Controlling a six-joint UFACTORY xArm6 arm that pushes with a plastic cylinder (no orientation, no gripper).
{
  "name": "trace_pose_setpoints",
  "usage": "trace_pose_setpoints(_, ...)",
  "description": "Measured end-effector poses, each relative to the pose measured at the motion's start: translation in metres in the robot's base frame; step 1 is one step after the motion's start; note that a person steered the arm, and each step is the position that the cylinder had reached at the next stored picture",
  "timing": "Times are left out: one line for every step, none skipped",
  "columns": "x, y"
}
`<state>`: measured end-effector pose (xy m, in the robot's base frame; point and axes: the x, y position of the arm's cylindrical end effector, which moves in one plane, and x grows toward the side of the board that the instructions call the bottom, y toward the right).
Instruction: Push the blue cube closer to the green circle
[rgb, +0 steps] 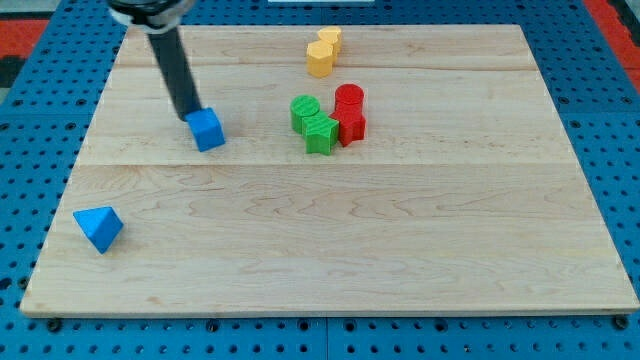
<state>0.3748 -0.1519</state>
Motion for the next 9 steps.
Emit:
trace_pose_setpoints(0.041, -0.084)
trace_pose_setpoints(0.059, -0.039)
trace_pose_setpoints(0.036, 0.007)
trace_pose_setpoints(0.037, 0.035)
trace_pose_setpoints(0.037, 0.031)
trace_pose_setpoints(0.037, 0.002)
trace_pose_setpoints(0.022, 0.01)
trace_pose_setpoints(0.014, 0.034)
trace_pose_setpoints(0.014, 0.077)
